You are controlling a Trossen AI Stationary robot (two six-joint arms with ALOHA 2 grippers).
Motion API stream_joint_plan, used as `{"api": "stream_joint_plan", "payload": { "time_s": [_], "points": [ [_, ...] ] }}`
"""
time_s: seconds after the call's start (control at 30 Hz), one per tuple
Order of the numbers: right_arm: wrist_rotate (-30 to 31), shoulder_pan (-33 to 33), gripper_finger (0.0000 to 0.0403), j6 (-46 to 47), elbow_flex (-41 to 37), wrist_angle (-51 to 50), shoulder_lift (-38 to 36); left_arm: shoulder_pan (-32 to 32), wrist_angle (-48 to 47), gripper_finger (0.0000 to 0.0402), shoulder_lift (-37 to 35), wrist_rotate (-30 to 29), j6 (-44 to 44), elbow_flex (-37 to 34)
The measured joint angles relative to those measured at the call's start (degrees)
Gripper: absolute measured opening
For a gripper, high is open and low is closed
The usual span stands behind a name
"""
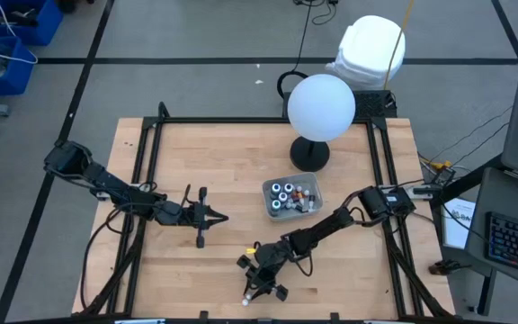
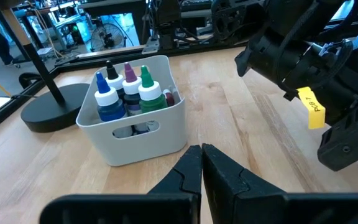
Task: Pick & Place food coloring
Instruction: Put the blue food coloring bottle into the gray bin
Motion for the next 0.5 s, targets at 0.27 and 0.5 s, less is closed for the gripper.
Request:
{"api": "stream_joint_plan", "payload": {
  "time_s": [0.27, 0.5],
  "points": [
    [-0.15, 0.15, 0.0085, 0.07, 0.0, -0.02, 0.0, 0.0, 0.0, 0.0021, 0.0, -0.02, -0.07, 0.0],
    [-0.2, 0.37, 0.0047, -0.22, 0.0, -0.28, 0.0, 0.0, 0.0, 0.0021, 0.0, -0.01, -0.11, 0.0]
  ]
}}
